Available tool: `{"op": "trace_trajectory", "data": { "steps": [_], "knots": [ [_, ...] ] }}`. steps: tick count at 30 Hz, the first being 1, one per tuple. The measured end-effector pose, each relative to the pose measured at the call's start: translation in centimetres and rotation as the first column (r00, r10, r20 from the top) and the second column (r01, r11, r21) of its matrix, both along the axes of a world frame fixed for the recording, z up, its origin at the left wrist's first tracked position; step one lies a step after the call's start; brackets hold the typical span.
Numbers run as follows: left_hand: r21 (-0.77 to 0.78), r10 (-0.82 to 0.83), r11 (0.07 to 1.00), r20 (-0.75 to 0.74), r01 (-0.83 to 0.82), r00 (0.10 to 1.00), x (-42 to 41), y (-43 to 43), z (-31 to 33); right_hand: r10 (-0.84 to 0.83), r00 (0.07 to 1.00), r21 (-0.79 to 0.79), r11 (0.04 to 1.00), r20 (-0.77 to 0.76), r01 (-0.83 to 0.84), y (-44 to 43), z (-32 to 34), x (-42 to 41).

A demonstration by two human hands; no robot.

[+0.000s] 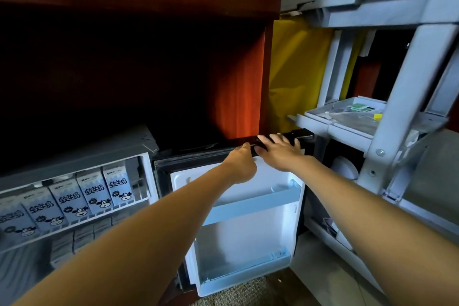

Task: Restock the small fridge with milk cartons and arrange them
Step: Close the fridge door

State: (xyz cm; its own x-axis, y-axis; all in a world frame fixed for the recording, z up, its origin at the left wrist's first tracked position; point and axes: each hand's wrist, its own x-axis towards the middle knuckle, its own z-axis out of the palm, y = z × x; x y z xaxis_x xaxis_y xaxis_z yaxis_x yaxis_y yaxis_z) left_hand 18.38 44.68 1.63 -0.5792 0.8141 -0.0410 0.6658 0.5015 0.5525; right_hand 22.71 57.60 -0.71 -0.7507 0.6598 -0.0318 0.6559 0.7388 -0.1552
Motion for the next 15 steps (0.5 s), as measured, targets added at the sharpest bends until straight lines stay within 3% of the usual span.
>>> {"op": "trace_trajectory", "data": {
  "steps": [2,10,15],
  "knots": [
    [-0.022,-0.02,1.0,0.0,0.02,1.0,-0.1,-0.2,-0.4,0.008,1.0,0.033,0.999,-0.014,-0.008,-0.3,0.1,0.4],
    [-0.038,-0.061,0.998,-0.053,0.059,0.997,2.5,-3.4,-0.5,0.084,0.989,-0.093,0.991,-0.118,-0.095,-3.2,1.8,5.3],
    [-0.103,-0.126,0.988,-0.124,0.114,0.984,4.1,-7.8,-0.5,0.168,0.978,-0.038,0.984,-0.125,-0.174,-6.9,2.2,8.9]
  ]
}}
